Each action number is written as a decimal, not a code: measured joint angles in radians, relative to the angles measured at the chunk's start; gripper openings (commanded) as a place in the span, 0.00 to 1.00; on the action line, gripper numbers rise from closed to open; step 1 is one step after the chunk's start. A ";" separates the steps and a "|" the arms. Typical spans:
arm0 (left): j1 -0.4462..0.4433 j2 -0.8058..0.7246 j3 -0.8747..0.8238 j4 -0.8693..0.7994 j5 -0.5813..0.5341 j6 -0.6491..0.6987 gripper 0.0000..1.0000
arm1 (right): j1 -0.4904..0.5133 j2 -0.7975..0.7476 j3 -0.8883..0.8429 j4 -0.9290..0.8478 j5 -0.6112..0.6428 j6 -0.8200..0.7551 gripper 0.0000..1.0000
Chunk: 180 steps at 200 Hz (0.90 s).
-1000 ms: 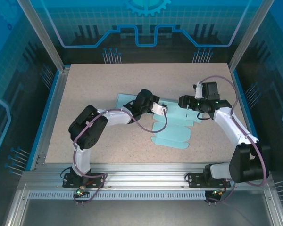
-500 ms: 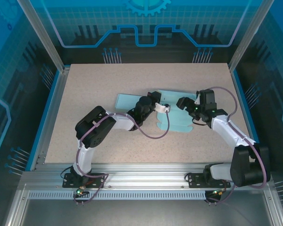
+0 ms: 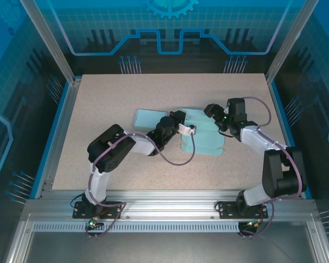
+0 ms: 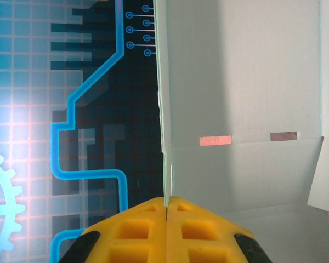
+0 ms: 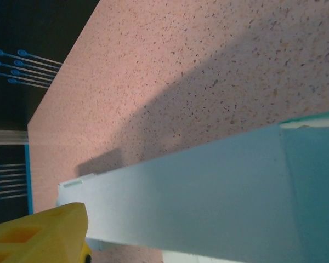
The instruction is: Fold the paper box
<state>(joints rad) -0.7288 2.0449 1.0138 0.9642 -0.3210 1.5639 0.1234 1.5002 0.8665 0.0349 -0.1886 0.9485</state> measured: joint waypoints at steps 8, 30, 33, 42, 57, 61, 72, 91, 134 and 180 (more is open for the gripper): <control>0.000 -0.007 -0.014 0.001 0.000 -0.014 0.00 | 0.000 0.012 0.008 0.008 -0.007 0.002 0.60; 0.000 -0.037 -0.046 -0.001 0.006 -0.048 0.04 | 0.000 0.029 0.013 0.042 -0.022 0.011 0.37; 0.000 -0.041 -0.051 -0.001 0.007 -0.052 0.04 | 0.000 0.031 0.013 0.046 -0.023 0.019 0.35; 0.000 -0.056 -0.065 -0.003 0.016 -0.069 0.05 | 0.000 0.032 0.013 0.053 -0.027 0.025 0.25; -0.003 -0.075 -0.084 -0.025 0.036 -0.096 0.09 | 0.000 0.033 0.013 0.080 -0.041 0.037 0.15; -0.004 -0.077 -0.087 -0.032 0.042 -0.101 0.09 | 0.000 0.033 0.013 0.090 -0.042 0.047 0.14; -0.010 -0.086 -0.100 -0.053 0.063 -0.124 0.09 | 0.000 0.033 0.014 0.108 -0.054 0.051 0.12; -0.022 -0.097 -0.116 -0.080 0.091 -0.152 0.15 | 0.000 0.035 0.011 0.122 -0.066 0.063 0.08; -0.040 -0.150 -0.125 -0.130 0.112 -0.294 0.60 | 0.000 0.046 -0.006 0.149 -0.066 0.076 0.07; -0.073 -0.317 0.019 -0.451 0.254 -0.728 0.75 | 0.000 0.052 -0.021 0.168 -0.064 0.098 0.07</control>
<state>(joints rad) -0.8017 1.7279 1.0332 0.5129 -0.0666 0.8360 0.1234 1.5524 0.8455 0.2028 -0.2523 1.0466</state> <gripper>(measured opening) 0.753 0.073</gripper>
